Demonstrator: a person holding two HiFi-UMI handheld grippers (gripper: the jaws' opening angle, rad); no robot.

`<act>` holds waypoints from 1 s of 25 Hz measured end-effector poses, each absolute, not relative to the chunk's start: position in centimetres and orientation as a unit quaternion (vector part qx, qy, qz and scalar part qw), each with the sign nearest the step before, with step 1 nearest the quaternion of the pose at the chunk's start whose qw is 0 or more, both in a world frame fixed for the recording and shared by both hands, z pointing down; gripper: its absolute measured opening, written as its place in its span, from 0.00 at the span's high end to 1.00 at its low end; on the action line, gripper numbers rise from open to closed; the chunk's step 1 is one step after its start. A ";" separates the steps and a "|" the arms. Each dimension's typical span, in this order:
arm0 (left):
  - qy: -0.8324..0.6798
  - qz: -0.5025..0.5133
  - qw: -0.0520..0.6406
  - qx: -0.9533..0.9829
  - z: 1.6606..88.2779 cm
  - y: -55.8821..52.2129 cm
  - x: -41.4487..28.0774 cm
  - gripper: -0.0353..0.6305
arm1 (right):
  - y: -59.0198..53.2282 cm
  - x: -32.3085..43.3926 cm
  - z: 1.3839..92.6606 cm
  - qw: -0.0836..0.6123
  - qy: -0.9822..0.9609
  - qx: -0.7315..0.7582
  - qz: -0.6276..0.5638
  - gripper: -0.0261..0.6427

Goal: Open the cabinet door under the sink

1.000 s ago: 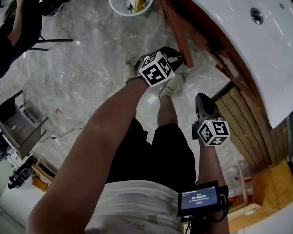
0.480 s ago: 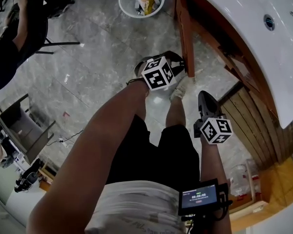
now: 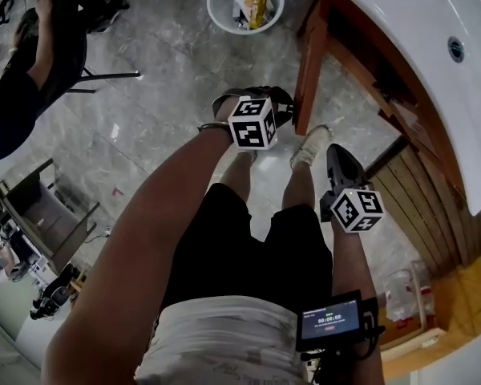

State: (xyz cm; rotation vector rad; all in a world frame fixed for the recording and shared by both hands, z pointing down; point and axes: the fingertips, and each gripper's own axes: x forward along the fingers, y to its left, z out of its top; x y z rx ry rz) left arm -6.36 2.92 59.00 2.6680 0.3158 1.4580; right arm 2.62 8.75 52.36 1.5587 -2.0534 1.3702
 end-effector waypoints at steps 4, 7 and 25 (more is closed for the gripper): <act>0.132 0.483 -0.011 0.865 59.1 2.3 -8.5 0.82 | 8.1 1.2 52.5 0.118 -0.699 0.530 0.466 0.94; 0.151 0.488 -0.054 0.858 59.1 1.8 -9.9 0.82 | 7.7 -0.2 52.3 0.124 -0.702 0.527 0.463 0.94; 0.048 0.500 -0.117 0.857 58.7 -4.3 -18.1 0.79 | 7.3 -6.4 51.0 0.136 -0.695 0.537 0.459 0.94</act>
